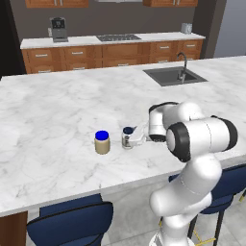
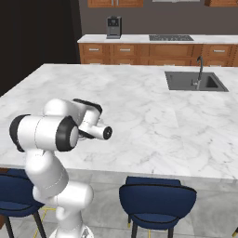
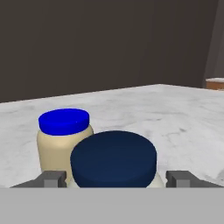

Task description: The dining table condiment station is running low on mayonnaise. Refill the condiment station by opening the cabinet and taking the mayonnaise from the cabinet and placing it on the dining table.

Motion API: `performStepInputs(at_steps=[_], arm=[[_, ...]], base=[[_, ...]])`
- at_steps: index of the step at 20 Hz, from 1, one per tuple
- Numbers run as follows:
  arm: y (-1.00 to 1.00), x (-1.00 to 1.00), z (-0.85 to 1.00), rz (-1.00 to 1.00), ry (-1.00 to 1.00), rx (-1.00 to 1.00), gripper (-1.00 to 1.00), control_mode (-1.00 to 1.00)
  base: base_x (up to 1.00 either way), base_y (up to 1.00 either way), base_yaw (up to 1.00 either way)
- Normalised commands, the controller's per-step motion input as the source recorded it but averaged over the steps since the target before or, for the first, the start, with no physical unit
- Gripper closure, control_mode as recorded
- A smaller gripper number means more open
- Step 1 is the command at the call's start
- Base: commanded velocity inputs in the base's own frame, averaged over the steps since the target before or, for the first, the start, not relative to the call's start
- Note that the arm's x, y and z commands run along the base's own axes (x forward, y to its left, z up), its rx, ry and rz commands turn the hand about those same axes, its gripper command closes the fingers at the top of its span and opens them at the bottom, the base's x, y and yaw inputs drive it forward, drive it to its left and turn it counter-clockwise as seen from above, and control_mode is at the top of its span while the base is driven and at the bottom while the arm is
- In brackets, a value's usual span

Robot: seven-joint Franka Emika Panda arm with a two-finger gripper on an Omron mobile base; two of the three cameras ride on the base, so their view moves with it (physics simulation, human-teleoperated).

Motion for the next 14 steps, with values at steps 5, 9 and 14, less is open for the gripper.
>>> performStepInputs(at_steps=[5, 9, 14], arm=[[0.0, 0.21, -0.27, 0.01, 0.0, 0.0, 1.0, -1.0], [0.0, 0.21, -0.27, 0.0, 0.0, 0.0, 1.0, -1.0], [0.0, 0.19, -0.27, 0.01, 0.0, 0.0, 1.0, -1.0]], base=[[0.0, 0.0, 0.0], [0.0, 0.0, 0.0], [0.0, 0.0, 0.0]])
